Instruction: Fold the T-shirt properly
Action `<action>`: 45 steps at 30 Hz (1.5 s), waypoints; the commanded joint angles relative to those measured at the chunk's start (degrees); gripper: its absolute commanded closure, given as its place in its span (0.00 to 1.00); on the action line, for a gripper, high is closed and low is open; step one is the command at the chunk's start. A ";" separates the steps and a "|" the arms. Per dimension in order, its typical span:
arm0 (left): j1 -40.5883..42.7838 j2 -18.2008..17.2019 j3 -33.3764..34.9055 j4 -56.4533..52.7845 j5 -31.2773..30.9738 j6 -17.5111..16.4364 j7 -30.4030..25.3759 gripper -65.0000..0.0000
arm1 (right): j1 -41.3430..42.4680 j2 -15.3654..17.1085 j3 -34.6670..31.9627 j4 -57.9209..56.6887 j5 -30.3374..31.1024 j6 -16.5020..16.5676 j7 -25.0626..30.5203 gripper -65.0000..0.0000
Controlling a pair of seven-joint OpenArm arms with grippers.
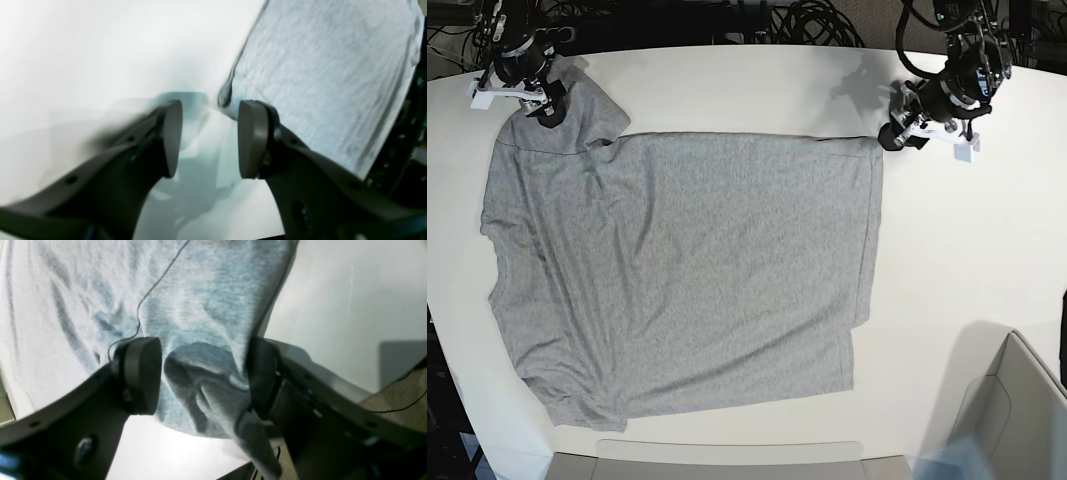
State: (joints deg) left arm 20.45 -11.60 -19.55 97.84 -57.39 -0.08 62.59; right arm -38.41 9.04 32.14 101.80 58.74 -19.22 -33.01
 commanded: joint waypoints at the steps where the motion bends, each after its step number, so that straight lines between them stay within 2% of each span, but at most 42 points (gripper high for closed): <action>1: -0.36 -0.05 -0.10 0.75 1.43 -0.14 -0.04 0.56 | -1.10 -0.03 -0.18 -0.48 -0.94 -3.24 -3.69 0.38; 6: -3.08 0.74 0.69 -1.53 3.54 -0.14 0.05 0.56 | -1.19 -0.03 -0.18 0.14 -0.94 -3.24 -3.69 0.38; 15: -4.84 0.30 10.80 -5.67 3.63 -0.14 -4.52 0.56 | -1.28 -0.03 -0.18 0.22 -0.94 -3.24 -3.69 0.38; 19: -4.93 0.30 11.24 -5.75 3.63 -0.14 -4.87 0.57 | -1.01 -0.03 -0.18 0.22 -0.94 -3.24 -3.69 0.40; 23: -5.02 0.30 11.24 -5.75 3.63 -0.06 -6.90 0.64 | -0.84 0.15 -0.18 0.05 -1.20 -3.24 -3.69 0.56; 27: -5.02 0.30 11.24 -5.75 3.63 0.03 -6.72 0.84 | -1.28 1.47 -0.18 -0.22 -1.29 -3.24 -3.69 0.78; 30: -4.93 0.30 11.16 -5.75 3.63 0.12 -6.72 0.99 | -2.07 1.47 0.96 -0.30 -1.47 -3.24 -3.69 0.91; 31: -4.93 0.30 11.16 -5.75 3.63 0.12 -6.72 1.00 | -2.16 1.38 1.93 -0.30 -1.47 -3.24 -3.69 0.93; 39: -4.49 0.30 11.07 -5.49 3.36 0.12 -6.72 1.00 | -3.39 1.47 6.94 0.14 -1.47 -2.97 -3.78 0.96; 42: -2.91 0.30 9.84 -4.96 3.28 0.03 -6.90 1.00 | -4.71 1.47 7.46 0.22 -1.47 -0.60 -3.78 0.96; 45: -0.45 0.56 6.14 -2.41 3.19 -0.14 -6.72 1.00 | -6.29 1.20 8.52 1.37 -1.47 3.27 -3.78 1.00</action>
State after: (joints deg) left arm 19.59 -10.37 -12.97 94.54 -55.42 -0.71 55.57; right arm -44.05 9.78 40.01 102.19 56.99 -16.43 -37.34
